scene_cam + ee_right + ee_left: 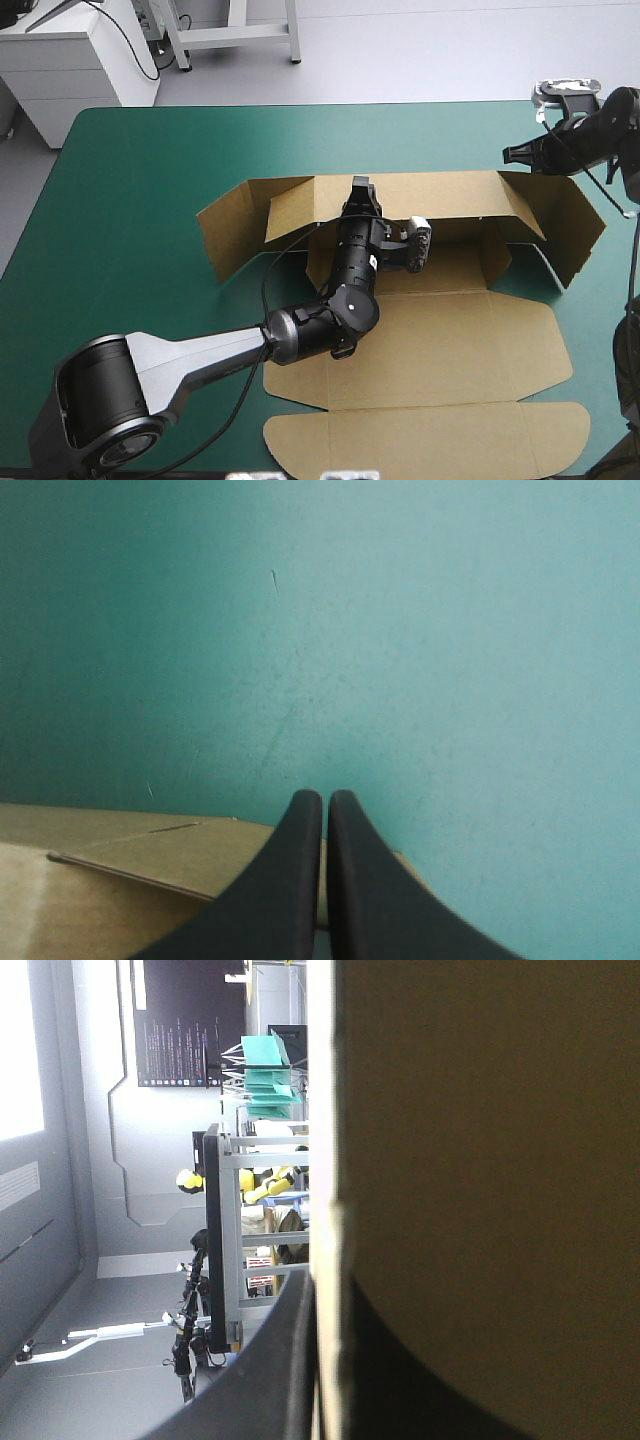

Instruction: Fold the box

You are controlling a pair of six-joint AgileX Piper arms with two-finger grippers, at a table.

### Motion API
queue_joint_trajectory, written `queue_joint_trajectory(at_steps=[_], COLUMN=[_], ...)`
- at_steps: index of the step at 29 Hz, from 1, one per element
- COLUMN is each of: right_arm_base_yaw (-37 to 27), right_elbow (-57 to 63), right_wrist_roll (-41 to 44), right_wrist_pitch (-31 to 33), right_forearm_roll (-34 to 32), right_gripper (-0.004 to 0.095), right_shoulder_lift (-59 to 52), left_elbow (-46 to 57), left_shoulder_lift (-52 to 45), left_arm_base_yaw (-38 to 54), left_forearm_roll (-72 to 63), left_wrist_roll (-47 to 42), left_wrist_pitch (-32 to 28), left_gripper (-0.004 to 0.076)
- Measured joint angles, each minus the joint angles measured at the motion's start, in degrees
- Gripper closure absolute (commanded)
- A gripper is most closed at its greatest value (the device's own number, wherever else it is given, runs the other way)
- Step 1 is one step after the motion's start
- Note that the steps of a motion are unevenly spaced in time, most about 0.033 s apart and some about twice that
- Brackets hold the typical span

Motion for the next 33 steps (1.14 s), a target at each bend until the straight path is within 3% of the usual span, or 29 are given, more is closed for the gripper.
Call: queue_joint_trajectory(at_steps=[11, 23, 33], right_arm_base_yaw=[0.0, 0.0, 0.0], right_elbow=[-0.2, 0.3, 12.6], right_wrist_roll=[-1.5, -0.9, -2.1], right_wrist_pitch=[6.6, 7.2, 6.6], right_forearm_roll=[-0.9, 0.1, 1.7], right_gripper=[0.0909, 0.0909, 0.0909], right_shoulder_lift=[-0.3, -4.4, -7.0], left_elbow=[0.0, 0.4, 0.5], left_shoulder_lift=[0.0, 0.0, 0.0], left_arm_base_yaw=[-0.1, -0.4, -0.6], left_forearm_roll=[0.1, 1.3, 1.6], left_wrist_roll=[-2.5, -17.5, -19.2], left_wrist_pitch=[0.3, 2.8, 4.3], left_gripper=[0.0732, 0.0732, 0.0732])
